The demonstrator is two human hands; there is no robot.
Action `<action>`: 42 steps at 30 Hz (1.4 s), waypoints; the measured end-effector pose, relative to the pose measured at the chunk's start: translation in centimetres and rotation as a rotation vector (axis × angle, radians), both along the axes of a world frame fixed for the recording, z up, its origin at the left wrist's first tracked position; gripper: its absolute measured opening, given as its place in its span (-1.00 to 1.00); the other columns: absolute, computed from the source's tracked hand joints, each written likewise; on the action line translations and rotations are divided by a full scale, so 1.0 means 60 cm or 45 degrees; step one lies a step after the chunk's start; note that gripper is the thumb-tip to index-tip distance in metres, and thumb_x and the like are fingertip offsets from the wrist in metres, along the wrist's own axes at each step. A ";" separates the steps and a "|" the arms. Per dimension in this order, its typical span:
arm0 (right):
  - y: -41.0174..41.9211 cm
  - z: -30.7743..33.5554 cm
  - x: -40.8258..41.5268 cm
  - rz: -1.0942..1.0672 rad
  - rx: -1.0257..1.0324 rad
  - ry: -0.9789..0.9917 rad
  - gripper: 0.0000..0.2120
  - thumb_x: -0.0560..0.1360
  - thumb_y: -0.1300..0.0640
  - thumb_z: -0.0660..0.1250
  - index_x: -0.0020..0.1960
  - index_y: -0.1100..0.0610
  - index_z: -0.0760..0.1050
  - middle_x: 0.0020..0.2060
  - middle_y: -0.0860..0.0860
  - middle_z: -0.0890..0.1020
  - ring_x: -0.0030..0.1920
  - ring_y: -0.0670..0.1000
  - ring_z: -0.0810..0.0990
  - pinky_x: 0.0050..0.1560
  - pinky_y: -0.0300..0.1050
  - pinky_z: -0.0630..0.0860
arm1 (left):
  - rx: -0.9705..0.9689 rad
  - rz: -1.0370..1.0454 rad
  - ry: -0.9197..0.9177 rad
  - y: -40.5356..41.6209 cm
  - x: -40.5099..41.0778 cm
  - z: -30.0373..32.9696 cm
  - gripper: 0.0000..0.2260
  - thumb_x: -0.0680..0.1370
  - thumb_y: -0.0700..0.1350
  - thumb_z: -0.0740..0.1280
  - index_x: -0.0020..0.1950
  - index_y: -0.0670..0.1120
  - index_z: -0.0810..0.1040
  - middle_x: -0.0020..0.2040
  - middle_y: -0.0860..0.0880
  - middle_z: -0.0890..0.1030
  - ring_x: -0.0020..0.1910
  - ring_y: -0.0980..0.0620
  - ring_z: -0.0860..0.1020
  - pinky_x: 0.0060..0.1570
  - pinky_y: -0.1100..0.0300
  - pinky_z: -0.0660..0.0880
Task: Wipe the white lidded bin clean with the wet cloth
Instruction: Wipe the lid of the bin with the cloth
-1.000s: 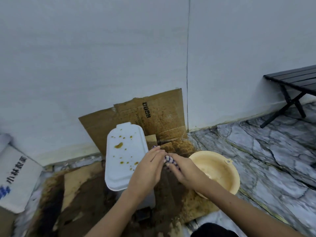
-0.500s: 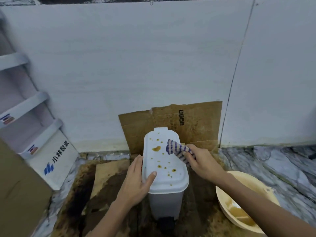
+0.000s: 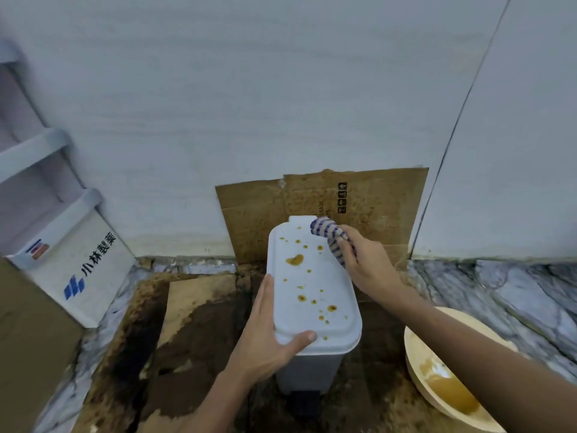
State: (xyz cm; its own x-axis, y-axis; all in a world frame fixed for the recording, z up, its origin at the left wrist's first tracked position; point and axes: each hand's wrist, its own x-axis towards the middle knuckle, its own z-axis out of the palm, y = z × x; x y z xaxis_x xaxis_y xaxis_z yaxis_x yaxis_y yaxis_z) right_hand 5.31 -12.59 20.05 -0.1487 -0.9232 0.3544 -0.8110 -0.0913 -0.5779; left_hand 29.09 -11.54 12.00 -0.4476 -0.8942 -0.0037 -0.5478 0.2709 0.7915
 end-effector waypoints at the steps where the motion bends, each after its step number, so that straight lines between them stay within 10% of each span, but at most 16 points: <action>1: -0.003 -0.007 0.008 0.076 -0.003 -0.005 -0.80 0.68 0.09 0.13 0.21 -0.09 0.47 -0.17 -0.16 0.55 -0.26 -0.17 0.50 -0.26 -0.10 0.42 | -0.003 0.001 0.014 0.000 0.000 -0.002 0.17 0.33 0.55 0.36 0.64 0.21 -0.34 0.62 0.35 -0.29 0.63 0.22 -0.13 0.61 0.00 0.07; 3: -0.002 -0.028 0.022 0.230 0.032 0.020 -0.80 0.67 0.09 0.13 0.01 -0.18 0.43 -0.18 -0.20 0.52 -0.20 -0.20 0.49 -0.16 -0.14 0.39 | -0.013 -0.001 0.040 0.000 0.000 -0.007 0.17 0.34 0.54 0.37 0.65 0.21 -0.32 0.63 0.34 -0.26 0.64 0.23 -0.11 0.60 0.05 0.09; 6: -0.002 -0.066 0.028 0.234 0.144 0.305 -0.58 0.66 -0.01 0.05 0.30 0.17 0.54 0.32 0.04 0.53 0.33 -0.01 0.45 0.39 -0.07 0.33 | -0.032 0.001 0.050 0.001 -0.001 -0.014 0.16 0.35 0.53 0.38 0.64 0.22 -0.32 0.63 0.32 -0.24 0.63 0.24 -0.10 0.58 0.15 0.05; 9: -0.010 -0.064 0.038 0.162 0.158 0.380 -0.46 0.64 -0.02 -0.04 0.37 0.29 0.48 0.45 0.10 0.42 0.47 0.06 0.32 0.52 0.00 0.20 | -0.043 0.007 0.054 0.003 -0.004 -0.017 0.14 0.36 0.51 0.38 0.62 0.25 -0.35 0.63 0.33 -0.26 0.63 0.25 -0.12 0.56 0.19 0.02; 18: 0.018 -0.051 0.085 0.555 0.511 0.302 -0.48 0.68 -0.13 -0.11 0.60 -0.02 0.05 0.59 -0.17 0.01 0.57 -0.19 -0.09 0.57 -0.08 -0.13 | -0.031 0.037 0.146 0.005 -0.004 -0.036 0.17 0.33 0.50 0.43 0.63 0.26 -0.34 0.60 0.41 -0.25 0.60 0.34 -0.06 0.51 0.30 0.04; 24: -0.073 -0.065 0.083 0.286 0.300 0.598 -0.46 0.57 -0.09 -0.13 0.45 0.05 0.30 0.46 0.01 0.33 0.38 0.12 0.35 0.29 0.06 0.26 | -0.091 0.019 0.135 0.002 -0.005 -0.040 0.15 0.33 0.53 0.40 0.60 0.28 -0.35 0.54 0.49 -0.35 0.52 0.49 -0.27 0.50 0.29 -0.04; 30: -0.192 -0.077 0.047 0.336 0.431 0.651 -0.46 0.68 -0.04 -0.14 0.62 0.05 -0.13 0.61 -0.05 -0.10 0.59 -0.08 -0.16 0.54 -0.11 -0.19 | -0.088 0.038 0.184 0.001 -0.010 -0.038 0.16 0.31 0.50 0.44 0.61 0.28 -0.31 0.57 0.47 -0.29 0.57 0.41 -0.19 0.55 0.20 0.05; 42: -0.052 -0.075 0.099 0.729 0.389 0.692 -0.46 0.67 -0.14 -0.22 0.61 -0.04 -0.13 0.59 -0.14 -0.15 0.55 -0.19 -0.27 0.53 -0.11 -0.29 | -0.069 0.063 0.156 0.001 -0.003 -0.044 0.19 0.28 0.48 0.49 0.64 0.23 -0.22 0.61 0.42 -0.13 0.57 0.45 -0.09 0.51 0.41 0.01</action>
State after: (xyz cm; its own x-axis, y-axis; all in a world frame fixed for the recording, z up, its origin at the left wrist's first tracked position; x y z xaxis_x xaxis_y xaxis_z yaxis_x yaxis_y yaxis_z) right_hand 11.22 -15.74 15.58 0.4904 -0.8708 -0.0357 -0.8592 -0.4762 -0.1870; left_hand 28.91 -11.47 9.35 -0.3972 -0.9126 0.0969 -0.4620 0.2900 0.8381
